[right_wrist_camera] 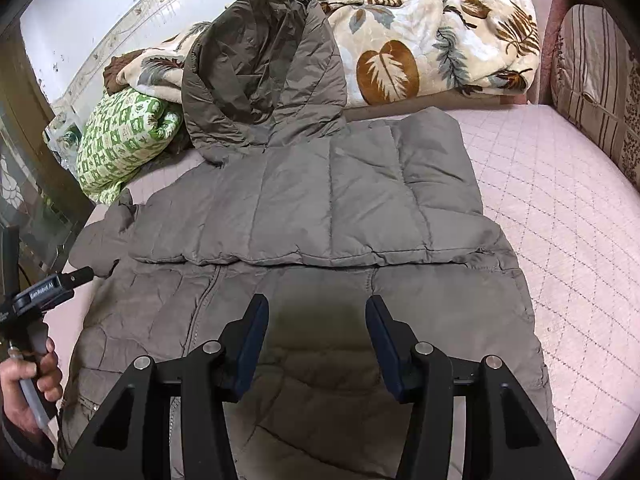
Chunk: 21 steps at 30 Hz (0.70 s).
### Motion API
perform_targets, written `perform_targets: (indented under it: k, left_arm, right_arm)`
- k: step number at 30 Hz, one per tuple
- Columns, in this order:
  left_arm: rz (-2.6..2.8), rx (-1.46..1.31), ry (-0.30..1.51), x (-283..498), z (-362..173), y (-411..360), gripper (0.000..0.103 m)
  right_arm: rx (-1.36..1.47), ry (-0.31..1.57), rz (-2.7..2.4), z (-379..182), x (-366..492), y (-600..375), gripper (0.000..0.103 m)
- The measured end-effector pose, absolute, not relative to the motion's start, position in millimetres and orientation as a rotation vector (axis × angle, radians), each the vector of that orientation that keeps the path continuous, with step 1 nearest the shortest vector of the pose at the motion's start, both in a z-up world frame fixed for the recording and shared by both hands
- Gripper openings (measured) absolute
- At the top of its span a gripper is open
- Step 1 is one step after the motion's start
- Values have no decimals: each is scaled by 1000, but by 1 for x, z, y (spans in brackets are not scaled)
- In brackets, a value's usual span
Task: Fold large clothes
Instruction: 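Move the left gripper to the other jacket sleeve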
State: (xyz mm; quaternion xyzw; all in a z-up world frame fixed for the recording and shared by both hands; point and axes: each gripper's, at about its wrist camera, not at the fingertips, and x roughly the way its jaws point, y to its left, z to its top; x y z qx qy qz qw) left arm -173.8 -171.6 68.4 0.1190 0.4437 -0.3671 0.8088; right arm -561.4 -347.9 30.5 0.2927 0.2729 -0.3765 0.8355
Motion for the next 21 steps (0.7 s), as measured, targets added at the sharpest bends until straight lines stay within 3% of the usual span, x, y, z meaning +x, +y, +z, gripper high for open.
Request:
perform_targets:
  k: [14,21]
  left_arm:
    - [-675,145,965,-114,72,-122,103]
    - [-626,-113,1068,-34,75,-69,103]
  right_arm:
    - [632,544,-761,38,-552,-342,61]
    - [618,536,-713,44,-542,-336,61]
